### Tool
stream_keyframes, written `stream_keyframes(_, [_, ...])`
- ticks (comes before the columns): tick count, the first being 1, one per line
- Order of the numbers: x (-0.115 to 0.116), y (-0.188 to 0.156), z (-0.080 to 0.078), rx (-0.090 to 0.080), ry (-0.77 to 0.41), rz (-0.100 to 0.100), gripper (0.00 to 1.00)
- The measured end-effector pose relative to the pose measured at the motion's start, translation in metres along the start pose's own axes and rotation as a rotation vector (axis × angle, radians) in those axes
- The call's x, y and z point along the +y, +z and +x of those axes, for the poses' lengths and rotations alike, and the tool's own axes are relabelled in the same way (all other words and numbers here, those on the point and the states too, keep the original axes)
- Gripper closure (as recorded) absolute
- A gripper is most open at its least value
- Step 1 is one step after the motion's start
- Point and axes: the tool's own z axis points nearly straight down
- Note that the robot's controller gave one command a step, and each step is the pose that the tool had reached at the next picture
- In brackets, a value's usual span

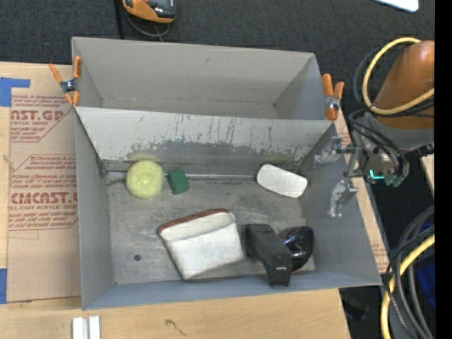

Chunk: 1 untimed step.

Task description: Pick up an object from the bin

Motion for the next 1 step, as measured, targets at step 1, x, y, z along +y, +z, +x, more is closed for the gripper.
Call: stream_keyframes(1, [0.0006,-0.0044,-0.0018,-0.008,-0.002,0.002,0.0])
